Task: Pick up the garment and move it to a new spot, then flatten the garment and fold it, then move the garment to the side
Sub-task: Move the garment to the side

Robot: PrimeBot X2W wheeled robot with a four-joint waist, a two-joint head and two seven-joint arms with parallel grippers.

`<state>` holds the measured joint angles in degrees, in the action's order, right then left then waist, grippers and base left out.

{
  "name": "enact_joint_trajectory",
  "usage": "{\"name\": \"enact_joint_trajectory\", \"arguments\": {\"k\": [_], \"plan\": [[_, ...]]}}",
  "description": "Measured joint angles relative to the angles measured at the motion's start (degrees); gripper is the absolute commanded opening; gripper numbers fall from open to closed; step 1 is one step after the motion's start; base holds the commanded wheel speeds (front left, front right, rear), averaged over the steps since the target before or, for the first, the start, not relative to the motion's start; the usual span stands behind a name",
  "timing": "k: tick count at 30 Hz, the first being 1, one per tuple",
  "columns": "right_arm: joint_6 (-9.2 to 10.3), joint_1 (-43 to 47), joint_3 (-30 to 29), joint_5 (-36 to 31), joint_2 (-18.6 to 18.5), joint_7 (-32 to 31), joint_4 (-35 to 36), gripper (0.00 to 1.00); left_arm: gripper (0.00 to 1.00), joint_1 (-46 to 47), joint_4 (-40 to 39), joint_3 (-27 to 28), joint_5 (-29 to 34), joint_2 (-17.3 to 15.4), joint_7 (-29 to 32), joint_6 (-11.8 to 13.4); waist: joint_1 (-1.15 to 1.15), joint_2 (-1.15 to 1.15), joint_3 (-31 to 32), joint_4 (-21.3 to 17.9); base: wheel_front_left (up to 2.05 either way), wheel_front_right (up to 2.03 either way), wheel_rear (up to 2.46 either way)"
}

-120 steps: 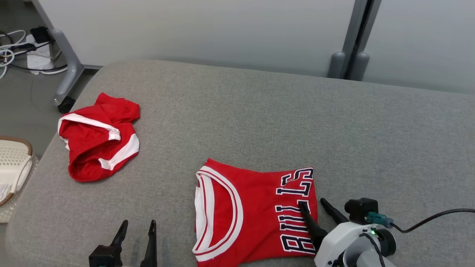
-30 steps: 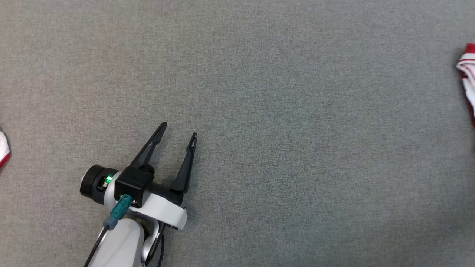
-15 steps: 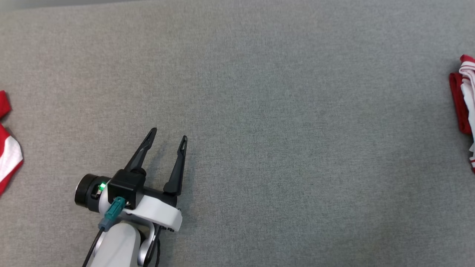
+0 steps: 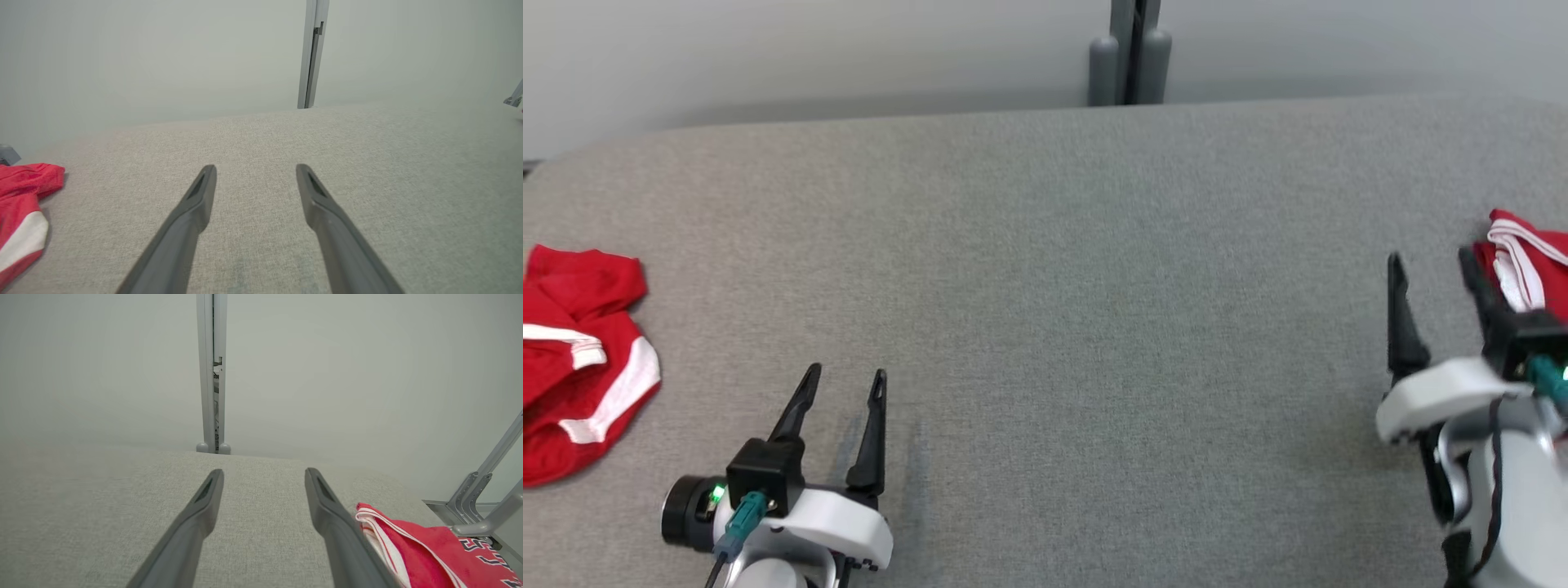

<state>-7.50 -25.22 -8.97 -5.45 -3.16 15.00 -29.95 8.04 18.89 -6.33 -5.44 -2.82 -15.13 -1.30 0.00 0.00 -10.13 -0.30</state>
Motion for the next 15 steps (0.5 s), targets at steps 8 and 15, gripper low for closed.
{"name": "enact_joint_trajectory", "arguments": {"k": [8,15], "plan": [[0.0,10.01,5.48,6.59,0.36,0.0,1.24,1.0,1.0,-3.64,1.7,3.77,-0.18,-0.01,-0.01,0.54,0.0,0.0,5.7,1.95,0.0,0.0,0.0],[0.0,14.39,8.82,11.69,0.52,0.0,2.42,1.0,1.0,-6.29,2.59,6.28,-0.33,-0.01,-0.01,0.87,0.0,0.0,9.73,2.32,0.0,0.0,0.0]]}}
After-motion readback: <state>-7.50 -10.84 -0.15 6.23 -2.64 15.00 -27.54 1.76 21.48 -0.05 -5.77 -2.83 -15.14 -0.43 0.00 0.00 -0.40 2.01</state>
